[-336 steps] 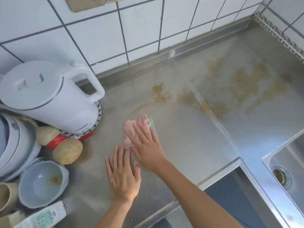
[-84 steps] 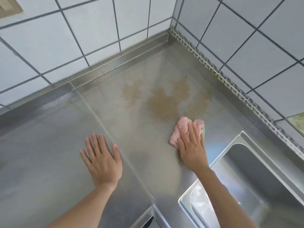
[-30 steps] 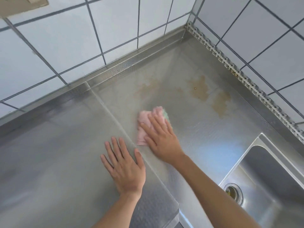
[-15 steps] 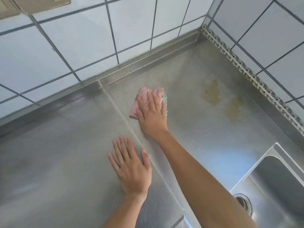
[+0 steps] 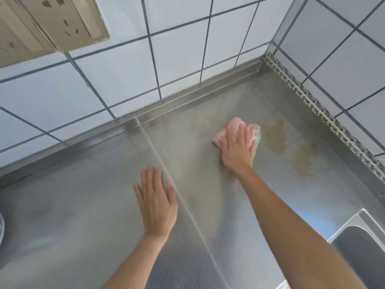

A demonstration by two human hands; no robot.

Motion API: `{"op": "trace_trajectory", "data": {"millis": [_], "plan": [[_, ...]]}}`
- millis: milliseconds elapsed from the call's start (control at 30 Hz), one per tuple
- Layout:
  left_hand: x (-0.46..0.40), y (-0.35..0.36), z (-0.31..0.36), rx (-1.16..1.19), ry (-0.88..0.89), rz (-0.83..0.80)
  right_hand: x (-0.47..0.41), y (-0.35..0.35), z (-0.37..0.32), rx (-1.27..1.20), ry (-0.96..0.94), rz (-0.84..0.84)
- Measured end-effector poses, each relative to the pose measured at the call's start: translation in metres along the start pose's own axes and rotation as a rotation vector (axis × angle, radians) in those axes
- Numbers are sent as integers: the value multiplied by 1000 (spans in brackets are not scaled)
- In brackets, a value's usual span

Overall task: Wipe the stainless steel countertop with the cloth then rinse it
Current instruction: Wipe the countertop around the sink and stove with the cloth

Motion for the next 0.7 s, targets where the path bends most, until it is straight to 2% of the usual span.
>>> {"op": "trace_trajectory", "data": {"millis": [67,167,267,400,467,533,633,700], "plan": [[-32,1,-4,7,-75,6,-9,8,-42,18,-60,-45],[-57,11,-2,-23,-226,17,25,37,-73,102,-352,-51],[-53,23,2,-176,-200,49,71,52,-37,113,-612,-26],[-52,31,-2,-247,-202,90,59,31,37,192,-741,-13],[-52,34,-3,-259,-194,100,29,14,44,208,-671,-10],[-51,35,-2,-267,-188,108,-11,3,28,182,-518,-5],[-51,37,-4,-296,-180,118,-59,-2,-30,92,-178,72],[-52,38,-4,-303,-185,123,-68,7,-83,49,-87,57]]}}
Point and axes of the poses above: each hand's wrist, its own x-axis away from the middle knuckle, its own y-axis out of the palm, z = x × y, the point moved 2 cm from there along -x, towards the middle knuckle, and after that the axes turned 14 degrees about y, right-handed, at the moved point
